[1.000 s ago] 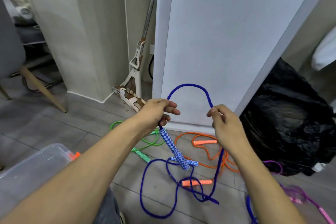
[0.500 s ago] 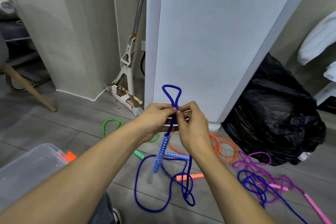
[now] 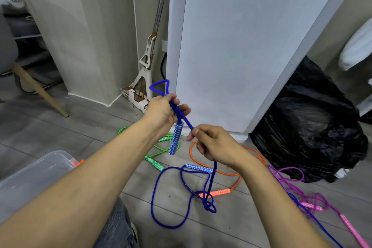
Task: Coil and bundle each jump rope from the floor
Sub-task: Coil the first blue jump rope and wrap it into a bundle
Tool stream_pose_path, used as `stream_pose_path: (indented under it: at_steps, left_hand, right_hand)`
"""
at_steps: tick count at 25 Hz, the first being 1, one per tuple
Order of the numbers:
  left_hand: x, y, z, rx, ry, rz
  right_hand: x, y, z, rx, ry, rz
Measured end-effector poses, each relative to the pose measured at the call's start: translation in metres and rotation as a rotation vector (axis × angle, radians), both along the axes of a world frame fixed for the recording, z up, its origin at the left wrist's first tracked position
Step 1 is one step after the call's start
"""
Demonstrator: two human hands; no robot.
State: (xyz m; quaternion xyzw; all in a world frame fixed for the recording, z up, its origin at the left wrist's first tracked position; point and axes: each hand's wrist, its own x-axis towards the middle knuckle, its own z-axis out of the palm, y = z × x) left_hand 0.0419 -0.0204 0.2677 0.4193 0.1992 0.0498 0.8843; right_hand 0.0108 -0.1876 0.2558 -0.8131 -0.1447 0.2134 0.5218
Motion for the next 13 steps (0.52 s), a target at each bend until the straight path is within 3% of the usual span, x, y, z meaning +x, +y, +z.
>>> stream_pose_path:
  at_steps: [3,6,10,13]
  left_hand:
    - [0.009,0.015,-0.007,-0.005,0.052,0.110]
    - [0.015,0.028,-0.015,0.353,0.060,0.175]
    - [0.015,0.038,-0.019,0.953,-0.008,0.163]
    - [0.010,0.031,-0.010,1.212,-0.034,0.130]
  right_hand:
    - [-0.002,-0.011,0.005,-0.030,0.155,0.148]
    - [0.003,-0.026,0.011,-0.110,0.199,0.154]
    - [0.016,-0.055,0.018,-0.278,-0.090,-0.019]
    - [0.025,-0.066,0.016,-0.348,-0.335,-0.202]
